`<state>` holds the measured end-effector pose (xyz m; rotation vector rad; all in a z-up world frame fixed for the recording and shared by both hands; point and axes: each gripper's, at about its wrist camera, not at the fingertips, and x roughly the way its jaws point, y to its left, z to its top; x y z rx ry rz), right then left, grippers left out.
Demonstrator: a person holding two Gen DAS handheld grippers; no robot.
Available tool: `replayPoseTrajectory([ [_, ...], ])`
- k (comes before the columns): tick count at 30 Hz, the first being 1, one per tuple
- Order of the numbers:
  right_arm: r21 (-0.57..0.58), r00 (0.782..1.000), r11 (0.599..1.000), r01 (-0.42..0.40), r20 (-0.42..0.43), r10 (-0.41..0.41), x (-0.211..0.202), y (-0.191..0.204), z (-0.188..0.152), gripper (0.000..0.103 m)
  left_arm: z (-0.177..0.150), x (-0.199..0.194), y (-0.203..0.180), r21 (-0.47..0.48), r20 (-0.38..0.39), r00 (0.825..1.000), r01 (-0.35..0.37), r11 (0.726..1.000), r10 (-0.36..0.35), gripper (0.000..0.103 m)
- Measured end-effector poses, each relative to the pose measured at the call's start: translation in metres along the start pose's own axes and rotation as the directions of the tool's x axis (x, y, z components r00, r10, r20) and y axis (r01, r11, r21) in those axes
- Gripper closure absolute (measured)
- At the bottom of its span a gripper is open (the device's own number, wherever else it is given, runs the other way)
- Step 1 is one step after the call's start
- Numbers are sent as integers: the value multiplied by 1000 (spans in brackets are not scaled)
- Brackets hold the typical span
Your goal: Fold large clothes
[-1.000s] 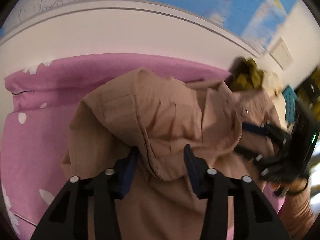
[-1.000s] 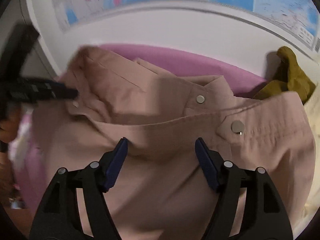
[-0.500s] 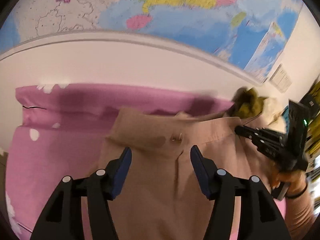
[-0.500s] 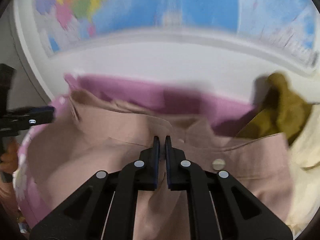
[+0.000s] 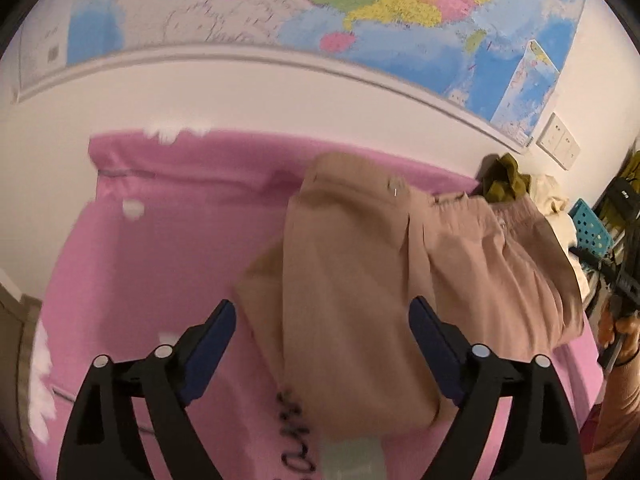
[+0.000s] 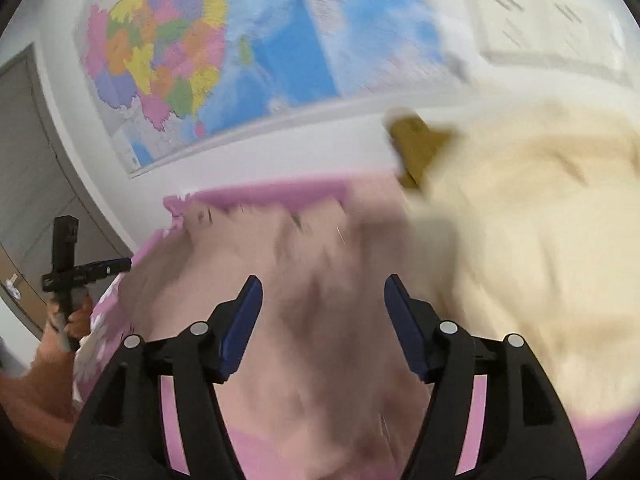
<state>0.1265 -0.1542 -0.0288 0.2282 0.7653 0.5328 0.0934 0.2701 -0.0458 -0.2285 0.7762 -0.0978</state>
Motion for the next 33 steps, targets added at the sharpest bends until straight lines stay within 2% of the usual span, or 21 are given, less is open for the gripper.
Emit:
replayPoseTrajectory([
  [4, 62, 997, 998, -1, -75, 6, -7, -13, -61, 34, -20, 9, -5, 14, -33, 999, 19, 1000, -18, 13],
  [6, 72, 998, 997, -24, -64, 28, -7, -8, -71, 34, -26, 14, -13, 34, -29, 999, 41, 999, -40, 7],
  [8, 67, 998, 997, -39, -48, 42, -1, -6, -77, 35, -30, 27, -20, 53, -47, 997, 55, 997, -53, 11],
  [9, 72, 998, 996, -44, -40, 47, 1, -7, -78, 38, -32, 35, -24, 55, -68, 996, 64, 996, -60, 19],
  [11, 127, 993, 987, -96, -51, 103, 9, -13, -76, 91, -32, 48, -29, 47, -89, 995, 47, 998, -43, 70],
  [12, 160, 990, 979, -129, -38, 137, 6, -17, -73, 91, -30, 50, -27, 19, -92, 995, 42, 999, -40, 78],
  [13, 173, 988, 973, -155, -2, 157, -5, -18, -68, 96, -27, 45, -21, -42, -88, 994, 68, 997, -71, 91],
  [14, 183, 985, 968, -174, 35, 170, -18, -19, -65, 98, -25, 39, -15, -82, -81, 992, 90, 993, -96, 94],
  [16, 212, 959, 939, -272, 143, 246, -58, -21, -53, 100, -24, 15, -4, -153, -43, 987, 146, 977, -154, 96],
  [18, 166, 944, 941, -294, 207, 259, -90, -16, -48, 101, -29, -6, -1, -163, -19, 988, 149, 975, -154, 96],
  [19, 164, 942, 940, -298, 212, 262, -97, -16, -49, 101, -33, -12, 1, -178, -21, 983, 175, 968, -181, 96],
  [21, 172, 964, 954, -244, 152, 219, -97, -15, -59, 101, -49, -18, 5, -208, -38, 971, 224, 952, -237, 96],
  [22, 188, 977, 960, -205, 92, 191, -87, -18, -68, 101, -58, -15, 1, -183, -61, 976, 196, 963, -210, 96],
  [24, 249, 988, 959, -138, -33, 151, -61, -28, -87, 100, -70, -1, -5, -142, -112, 979, 153, 978, -169, 93],
  [26, 231, 991, 972, -38, -115, 66, -44, -30, -101, 92, -75, 9, -7, -127, -145, 980, 119, 985, -137, 83],
  [27, 232, 991, 972, -20, -123, 50, -43, -30, -102, 86, -72, 8, -7, -123, -138, 985, 88, 988, -105, 78],
  [28, 229, 993, 973, 4, -118, 23, -46, -30, -100, 74, -67, 1, -8, -108, -113, 992, 46, 993, -58, 74],
  [29, 219, 996, 975, 43, -87, -24, -53, -29, -94, 67, -63, -6, -8, -95, -84, 996, 28, 995, -36, 70],
  [30, 208, 997, 976, 60, -54, -49, -60, -27, -88, 65, -57, -16, -10, -74, -39, 999, -3, 997, 1, 65],
  [31, 193, 997, 978, 75, -20, -73, -67, -23, -81, 60, -49, -27, -13, -50, 7, 999, -49, 998, 50, 53],
  [33, 137, 992, 984, 114, 36, -120, -74, -9, -64, 58, -38, -42, -25, 5, 76, 992, -98, 995, 98, 49],
])
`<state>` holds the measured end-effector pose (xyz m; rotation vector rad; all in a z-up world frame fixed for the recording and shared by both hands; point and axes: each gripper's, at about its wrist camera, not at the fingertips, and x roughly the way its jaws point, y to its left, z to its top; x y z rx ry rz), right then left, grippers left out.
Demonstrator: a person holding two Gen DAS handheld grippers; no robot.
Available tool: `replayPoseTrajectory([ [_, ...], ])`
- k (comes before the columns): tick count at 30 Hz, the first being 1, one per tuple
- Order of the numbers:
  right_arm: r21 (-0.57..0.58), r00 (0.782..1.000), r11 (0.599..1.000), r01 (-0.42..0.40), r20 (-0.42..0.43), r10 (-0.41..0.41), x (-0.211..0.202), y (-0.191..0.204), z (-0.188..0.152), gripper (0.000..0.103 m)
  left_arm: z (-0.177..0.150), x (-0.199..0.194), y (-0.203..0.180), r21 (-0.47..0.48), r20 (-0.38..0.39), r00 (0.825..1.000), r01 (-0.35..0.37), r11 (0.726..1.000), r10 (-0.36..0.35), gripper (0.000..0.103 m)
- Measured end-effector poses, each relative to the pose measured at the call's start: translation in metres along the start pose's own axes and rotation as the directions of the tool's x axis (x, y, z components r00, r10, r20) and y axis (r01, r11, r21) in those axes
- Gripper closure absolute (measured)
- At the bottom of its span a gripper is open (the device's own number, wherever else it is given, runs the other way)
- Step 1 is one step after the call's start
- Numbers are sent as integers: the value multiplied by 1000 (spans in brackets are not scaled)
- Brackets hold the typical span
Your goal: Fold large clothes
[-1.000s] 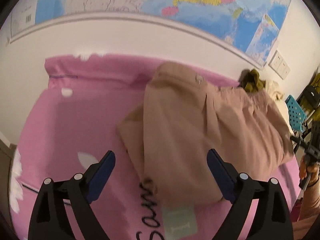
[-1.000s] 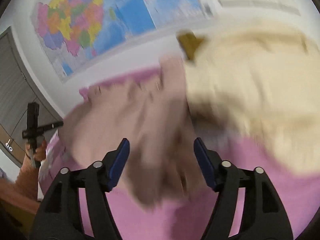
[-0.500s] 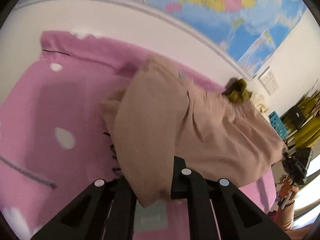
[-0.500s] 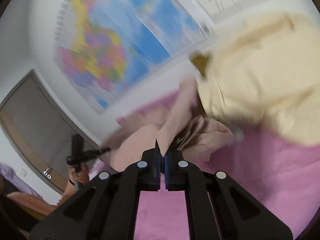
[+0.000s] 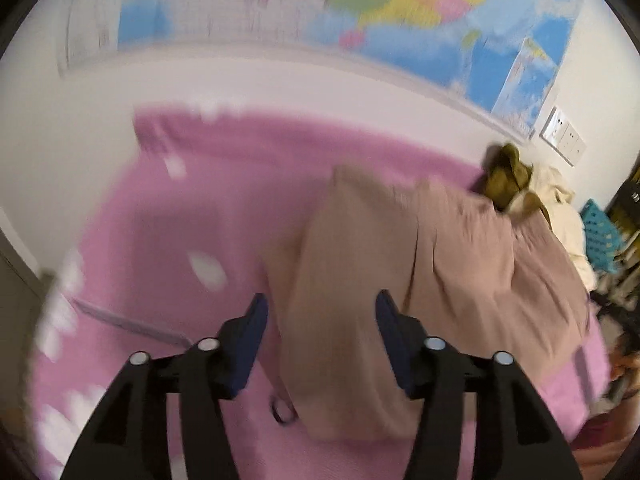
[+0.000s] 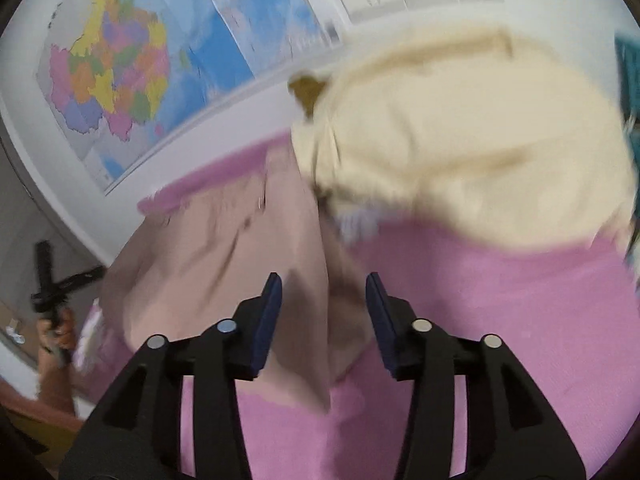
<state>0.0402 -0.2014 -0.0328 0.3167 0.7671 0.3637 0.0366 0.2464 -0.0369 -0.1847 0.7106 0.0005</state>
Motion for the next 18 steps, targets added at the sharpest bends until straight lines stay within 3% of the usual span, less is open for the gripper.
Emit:
replayPoseTrajectory([
  [3, -81, 998, 994, -68, -4, 67, 21, 29, 14, 53, 17, 0, -32, 106, 23, 999, 21, 994, -24, 36],
  [6, -145, 989, 981, -131, -85, 120, 60, 57, 22, 48, 28, 33, -64, 183, -51, 995, 90, 979, -82, 35],
  [7, -157, 985, 977, -144, -116, 127, 72, 65, 21, 44, 29, 49, -74, 204, -84, 994, 80, 976, -64, 35],
  [12, -179, 960, 977, -120, -272, 68, 145, 85, 20, 46, 24, 109, -87, 292, -182, 982, 1, 957, 54, 36],
  [13, -187, 959, 976, -110, -277, 56, 151, 86, 21, 59, 24, 120, -88, 305, -197, 976, -25, 952, 89, 42],
  [14, -197, 963, 977, -81, -270, 26, 157, 84, 22, 86, 22, 127, -88, 307, -209, 972, -37, 951, 106, 50],
  [15, -187, 963, 980, -74, -270, 21, 161, 81, 24, 100, 23, 134, -87, 298, -222, 969, -39, 954, 109, 54],
  [16, -165, 961, 981, -100, -272, 52, 164, 78, 28, 101, 26, 138, -87, 293, -224, 968, -39, 955, 108, 62],
  [18, -173, 970, 981, -92, -237, 49, 159, 76, 32, 101, 33, 143, -88, 288, -214, 971, -43, 957, 108, 67],
])
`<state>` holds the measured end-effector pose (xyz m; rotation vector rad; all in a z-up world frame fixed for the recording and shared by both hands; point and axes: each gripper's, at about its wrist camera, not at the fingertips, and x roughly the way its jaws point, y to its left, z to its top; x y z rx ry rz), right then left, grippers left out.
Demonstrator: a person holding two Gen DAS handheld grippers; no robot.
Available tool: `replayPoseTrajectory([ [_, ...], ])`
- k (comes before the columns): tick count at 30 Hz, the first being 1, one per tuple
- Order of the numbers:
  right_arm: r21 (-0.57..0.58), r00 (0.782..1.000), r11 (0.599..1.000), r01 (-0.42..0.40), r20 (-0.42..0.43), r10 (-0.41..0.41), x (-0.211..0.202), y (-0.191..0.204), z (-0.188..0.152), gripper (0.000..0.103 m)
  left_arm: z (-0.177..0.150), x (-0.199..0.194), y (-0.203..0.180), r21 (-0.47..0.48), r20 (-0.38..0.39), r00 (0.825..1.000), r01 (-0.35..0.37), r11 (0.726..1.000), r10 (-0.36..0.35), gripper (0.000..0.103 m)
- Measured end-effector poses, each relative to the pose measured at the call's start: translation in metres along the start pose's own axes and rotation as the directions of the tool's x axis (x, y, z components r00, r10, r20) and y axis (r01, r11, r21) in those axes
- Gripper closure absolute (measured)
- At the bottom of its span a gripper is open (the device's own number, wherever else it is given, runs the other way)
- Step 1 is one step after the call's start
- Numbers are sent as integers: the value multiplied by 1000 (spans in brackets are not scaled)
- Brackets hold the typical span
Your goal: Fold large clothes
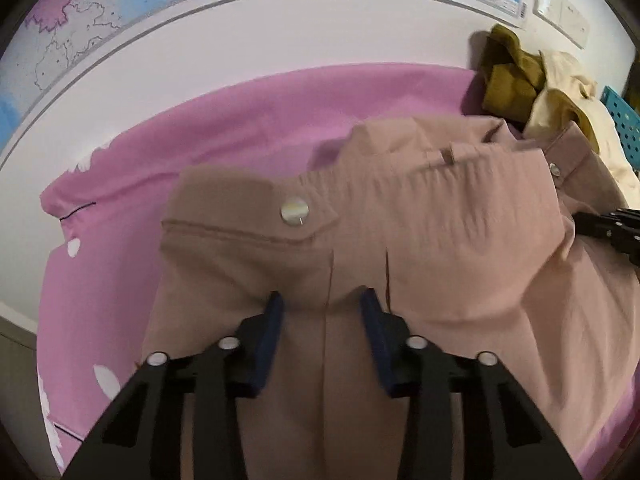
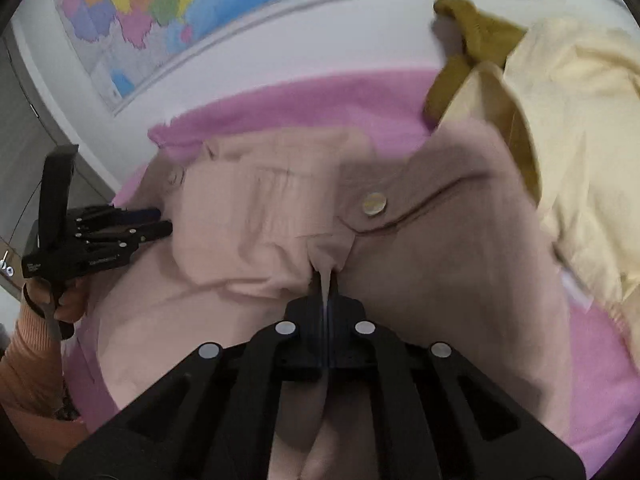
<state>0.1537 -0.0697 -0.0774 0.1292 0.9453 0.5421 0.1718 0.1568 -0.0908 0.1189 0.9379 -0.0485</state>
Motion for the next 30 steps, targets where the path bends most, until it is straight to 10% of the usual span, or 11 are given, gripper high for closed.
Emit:
replayPoseTrajectory([
  [6, 0, 973, 999, 36, 229, -35, -36, 3, 36, 102, 27, -5, 22, -99, 82, 996, -12, 995, 21, 76],
  [11, 33, 996, 996, 87, 21, -88, 14, -17, 26, 97, 32, 0, 46, -194, 111, 994, 14, 981, 8, 71],
  [22, 22, 992, 1000, 21, 125, -23, -34, -9, 8, 71, -5, -49, 52, -136, 169, 980, 130, 982, -106, 45],
  [30, 72, 998, 996, 45, 47, -49, -8, -32, -6, 75, -14, 0, 47, -98, 75, 997, 18, 995, -11, 43],
])
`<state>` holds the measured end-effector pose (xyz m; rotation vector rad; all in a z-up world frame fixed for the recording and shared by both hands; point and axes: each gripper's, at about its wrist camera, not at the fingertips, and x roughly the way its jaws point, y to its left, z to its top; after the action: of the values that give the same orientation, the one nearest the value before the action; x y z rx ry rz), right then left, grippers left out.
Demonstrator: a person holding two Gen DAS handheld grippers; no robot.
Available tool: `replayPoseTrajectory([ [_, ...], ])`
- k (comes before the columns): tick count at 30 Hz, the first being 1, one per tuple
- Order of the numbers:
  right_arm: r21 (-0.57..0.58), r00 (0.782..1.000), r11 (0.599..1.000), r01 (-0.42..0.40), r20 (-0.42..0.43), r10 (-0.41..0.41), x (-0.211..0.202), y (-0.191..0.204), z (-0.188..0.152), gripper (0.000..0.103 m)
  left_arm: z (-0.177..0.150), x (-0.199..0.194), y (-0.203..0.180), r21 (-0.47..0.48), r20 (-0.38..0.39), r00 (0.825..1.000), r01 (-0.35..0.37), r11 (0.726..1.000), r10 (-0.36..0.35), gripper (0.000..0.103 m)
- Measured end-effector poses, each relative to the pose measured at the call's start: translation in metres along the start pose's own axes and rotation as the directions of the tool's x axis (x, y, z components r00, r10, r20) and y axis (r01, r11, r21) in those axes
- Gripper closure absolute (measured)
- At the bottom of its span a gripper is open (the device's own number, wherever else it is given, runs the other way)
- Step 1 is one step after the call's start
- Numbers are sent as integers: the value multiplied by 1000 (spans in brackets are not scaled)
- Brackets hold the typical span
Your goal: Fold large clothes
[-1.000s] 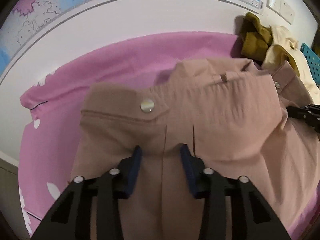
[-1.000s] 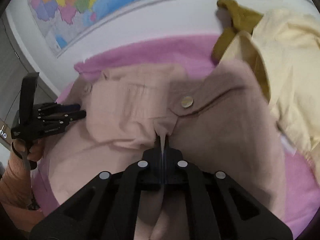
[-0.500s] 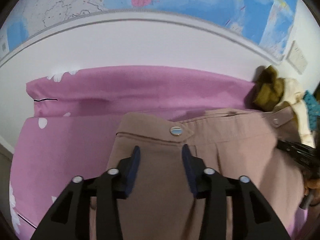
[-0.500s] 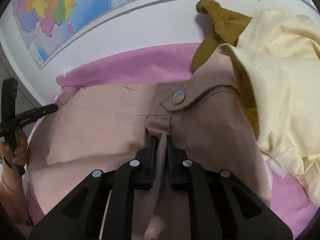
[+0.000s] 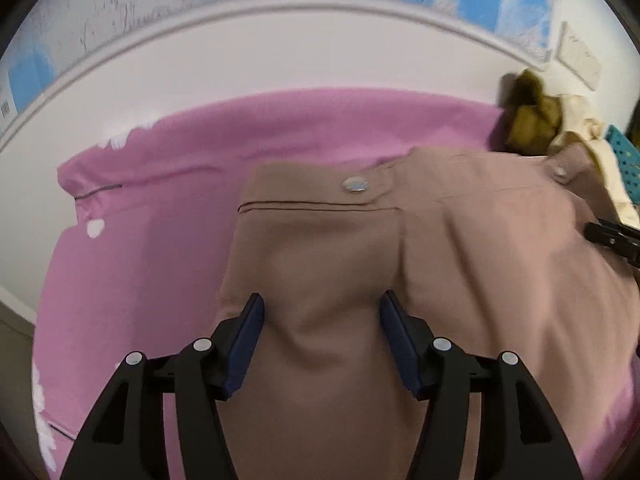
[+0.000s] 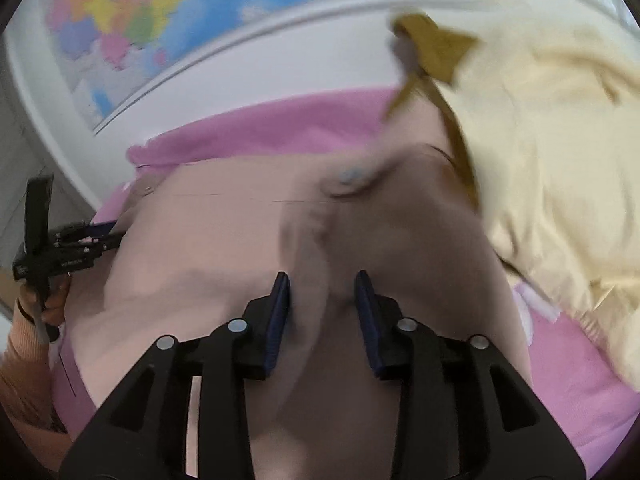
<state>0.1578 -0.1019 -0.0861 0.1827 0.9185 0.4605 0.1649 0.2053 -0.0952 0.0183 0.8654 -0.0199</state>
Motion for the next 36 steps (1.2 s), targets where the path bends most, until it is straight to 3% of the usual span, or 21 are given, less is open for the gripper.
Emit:
replayPoseTrajectory([
  [3, 20, 1000, 1000, 2, 21, -3, -10, -2, -1, 73, 1, 0, 6, -38, 7, 1000, -1, 999, 1, 40],
  [5, -2, 999, 1000, 9, 47, -9, -27, 3, -4, 66, 0, -15, 5, -33, 43, 999, 6, 999, -5, 41],
  [12, -36, 992, 999, -40, 122, 44, -87, -1, -31, 63, -25, -73, -10, -4, 154, 987, 44, 999, -43, 41],
  [17, -2, 992, 998, -63, 107, 63, -92, -9, -52, 60, -44, -75, -31, 24, 139, 990, 20, 1000, -23, 40],
  [19, 38, 996, 999, -11, 89, 8, -88, -24, -62, 60, -49, -70, -35, 26, 116, 991, 59, 998, -62, 40],
  [21, 89, 997, 995, 35, 63, -41, -81, -41, -68, 67, -51, -61, -39, 25, 101, 994, 47, 999, -50, 40],
  [22, 135, 998, 991, 22, 56, -30, -77, -51, -71, 72, -52, -57, -40, 26, 89, 995, 37, 999, -39, 40],
  [23, 183, 998, 983, -24, 53, 14, -73, -60, -75, 74, -52, -52, -41, 23, 78, 997, 24, 999, -26, 40],
  [25, 203, 997, 978, -37, 72, 23, -73, -63, -77, 74, -53, -49, -43, 24, 74, 997, 17, 1000, -19, 40],
  [27, 176, 997, 984, -7, 71, -5, -76, -55, -75, 73, -54, -50, -45, 29, 76, 997, 3, 1000, -5, 40],
  [29, 142, 996, 990, 3, 87, -15, -85, -45, -74, 65, -56, -53, -45, 30, 77, 997, -9, 1000, 7, 40],
  [33, 66, 989, 997, -50, 142, 40, -105, -25, -75, 64, -59, -59, -48, 45, 89, 996, -33, 998, 29, 39],
  [36, 17, 988, 997, -71, 136, 68, -108, -13, -78, 62, -63, -64, -47, 41, 96, 995, -40, 998, 36, 37],
])
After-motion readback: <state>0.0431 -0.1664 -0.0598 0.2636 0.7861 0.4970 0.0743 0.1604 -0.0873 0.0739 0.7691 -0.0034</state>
